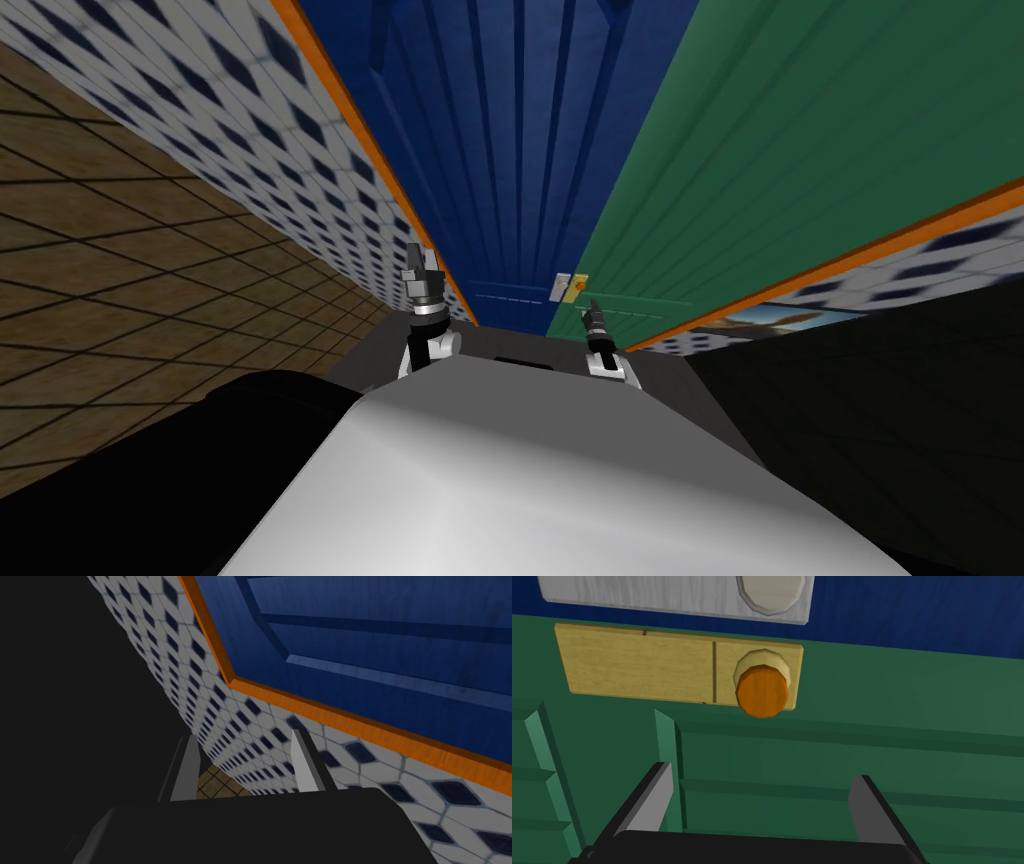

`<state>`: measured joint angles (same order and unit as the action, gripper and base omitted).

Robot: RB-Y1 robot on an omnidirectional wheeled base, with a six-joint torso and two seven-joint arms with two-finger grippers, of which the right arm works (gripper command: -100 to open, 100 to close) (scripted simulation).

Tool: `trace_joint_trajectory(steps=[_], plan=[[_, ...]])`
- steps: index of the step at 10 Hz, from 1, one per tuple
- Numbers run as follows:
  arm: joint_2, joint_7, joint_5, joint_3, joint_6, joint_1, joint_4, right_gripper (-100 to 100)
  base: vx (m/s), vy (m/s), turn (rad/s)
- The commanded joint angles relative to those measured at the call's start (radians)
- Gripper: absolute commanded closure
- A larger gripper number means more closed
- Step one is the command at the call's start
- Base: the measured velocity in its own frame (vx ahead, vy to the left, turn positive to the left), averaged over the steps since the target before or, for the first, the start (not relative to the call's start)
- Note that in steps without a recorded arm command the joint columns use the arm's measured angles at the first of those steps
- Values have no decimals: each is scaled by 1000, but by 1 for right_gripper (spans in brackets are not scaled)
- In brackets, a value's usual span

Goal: Pull the door open

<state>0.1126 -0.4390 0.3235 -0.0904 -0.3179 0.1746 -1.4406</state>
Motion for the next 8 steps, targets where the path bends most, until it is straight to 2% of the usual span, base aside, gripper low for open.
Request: trace_joint_trajectory(steps=[1,5,6,8], plan=[[20,-2,-9,-32,4,14,16,-100,-45,-22,-74],[64,-9,-30,-102,10,32,55,-100,-85,-24,-31],[68,-10,-32,-109,10,33,58,-100,-19,-2,-2],[94,-14,-46,-149,12,37,83,-100,16,3,24]])
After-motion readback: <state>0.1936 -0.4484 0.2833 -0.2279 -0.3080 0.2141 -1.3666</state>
